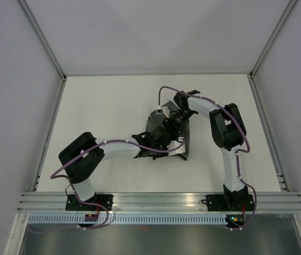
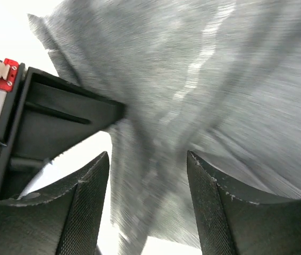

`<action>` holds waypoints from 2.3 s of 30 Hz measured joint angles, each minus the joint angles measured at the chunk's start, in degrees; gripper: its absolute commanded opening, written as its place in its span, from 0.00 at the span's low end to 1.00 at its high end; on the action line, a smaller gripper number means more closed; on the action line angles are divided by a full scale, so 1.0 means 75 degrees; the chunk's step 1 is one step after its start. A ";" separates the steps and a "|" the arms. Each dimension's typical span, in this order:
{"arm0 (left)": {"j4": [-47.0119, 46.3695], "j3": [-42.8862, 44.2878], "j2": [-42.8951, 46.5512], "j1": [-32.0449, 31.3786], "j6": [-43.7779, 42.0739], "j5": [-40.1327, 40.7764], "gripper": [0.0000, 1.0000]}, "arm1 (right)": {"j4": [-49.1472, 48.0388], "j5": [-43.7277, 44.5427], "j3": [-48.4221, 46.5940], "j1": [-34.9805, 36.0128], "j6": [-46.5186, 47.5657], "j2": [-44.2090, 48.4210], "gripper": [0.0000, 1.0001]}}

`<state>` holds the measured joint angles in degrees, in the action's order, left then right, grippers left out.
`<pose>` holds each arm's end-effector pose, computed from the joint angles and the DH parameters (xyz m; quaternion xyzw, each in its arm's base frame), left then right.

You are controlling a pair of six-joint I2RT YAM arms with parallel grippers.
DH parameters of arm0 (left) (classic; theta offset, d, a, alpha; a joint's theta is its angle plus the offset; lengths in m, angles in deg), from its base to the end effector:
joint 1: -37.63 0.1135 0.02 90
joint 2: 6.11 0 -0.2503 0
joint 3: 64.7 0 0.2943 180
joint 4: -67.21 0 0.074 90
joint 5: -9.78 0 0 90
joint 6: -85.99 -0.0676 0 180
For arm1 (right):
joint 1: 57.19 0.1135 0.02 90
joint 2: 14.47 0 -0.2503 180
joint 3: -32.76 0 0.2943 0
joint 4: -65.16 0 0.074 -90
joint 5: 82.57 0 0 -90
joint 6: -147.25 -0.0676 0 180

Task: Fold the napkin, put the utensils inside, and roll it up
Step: Roll the napkin with the utensil

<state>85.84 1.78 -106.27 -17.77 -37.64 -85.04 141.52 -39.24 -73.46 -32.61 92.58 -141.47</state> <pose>0.2199 -0.3288 0.0848 0.6726 0.6647 -0.1000 0.3094 0.3713 0.2239 0.0895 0.4362 -0.8063 -0.3990 0.0199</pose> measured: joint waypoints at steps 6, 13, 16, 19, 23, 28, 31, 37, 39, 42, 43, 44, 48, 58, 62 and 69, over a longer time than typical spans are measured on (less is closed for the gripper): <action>0.0353 0.0245 -0.0073 0.0216 0.0341 -0.0545 0.02 | -0.0647 0.0099 0.0003 -0.0892 -0.0245 0.0472 0.68; 0.1233 0.0997 -0.0484 0.0565 0.0851 -0.1335 0.02 | -0.1865 0.0187 0.0799 -0.2075 -0.0863 0.1687 0.67; 0.1649 0.1419 -0.0775 0.0813 0.1113 -0.1839 0.02 | -0.2582 0.0303 0.1635 -0.2474 -0.1037 0.2652 0.59; 0.1964 0.1714 -0.0997 0.1064 0.1361 -0.2334 0.02 | -0.3241 0.0449 0.2585 -0.2614 -0.1096 0.3812 0.59; 0.2180 0.1912 -0.1221 0.1396 0.1620 -0.3054 0.02 | -0.4080 0.0437 0.3958 -0.2567 -0.0854 0.5520 0.63; 0.2369 0.1990 -0.1457 0.1821 0.1941 -0.4007 0.02 | -0.4543 0.0466 0.5251 -0.2224 -0.0207 0.6956 0.63; 0.2500 0.2101 -0.1632 0.1999 0.2069 -0.4424 0.02 | -0.4878 0.0781 0.5820 -0.1475 0.0055 0.7332 0.66; 0.2786 0.2372 -0.1950 0.2192 0.2247 -0.5015 0.02 | -0.5826 0.1964 0.7058 0.0810 0.0332 0.7834 0.70; 0.2903 0.2457 -0.2052 0.2261 0.2311 -0.5222 0.02 | -0.6102 0.2372 0.7265 0.1314 0.0440 0.7819 0.72; 0.3115 0.2637 -0.2229 0.2352 0.2366 -0.5488 0.02 | -0.6543 0.2938 0.7478 0.1757 0.0638 0.7778 0.74; 0.3191 0.2713 -0.2311 0.2381 0.2375 -0.5587 0.02 | -0.6706 0.3086 0.7542 0.1848 0.0708 0.7746 0.74; 0.3273 0.2783 -0.2393 0.2407 0.2393 -0.5662 0.02 | -0.6819 0.3191 0.7586 0.1906 0.0755 0.7705 0.75; 0.3541 0.3010 -0.2617 0.2463 0.2396 -0.5910 0.02 | -0.7239 0.3570 0.7694 0.2095 0.0953 0.7361 0.75; 0.3850 0.3174 -0.2801 0.2492 0.2396 -0.6126 0.02 | -0.7746 0.3931 0.7635 0.2209 0.1151 0.6149 0.75; 0.3966 0.3267 -0.2871 0.2515 0.2396 -0.6193 0.02 | -0.7895 0.3981 0.7533 0.2209 0.1142 0.5753 0.73; 0.4103 0.3360 -0.2955 0.2538 0.2396 -0.6242 0.02 | -0.7898 0.3975 0.7347 0.2200 0.1005 0.5523 0.57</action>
<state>116.62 26.98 -128.43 1.27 -19.67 -131.85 82.29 -9.43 -18.36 -16.11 100.12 -100.05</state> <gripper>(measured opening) 0.116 0.589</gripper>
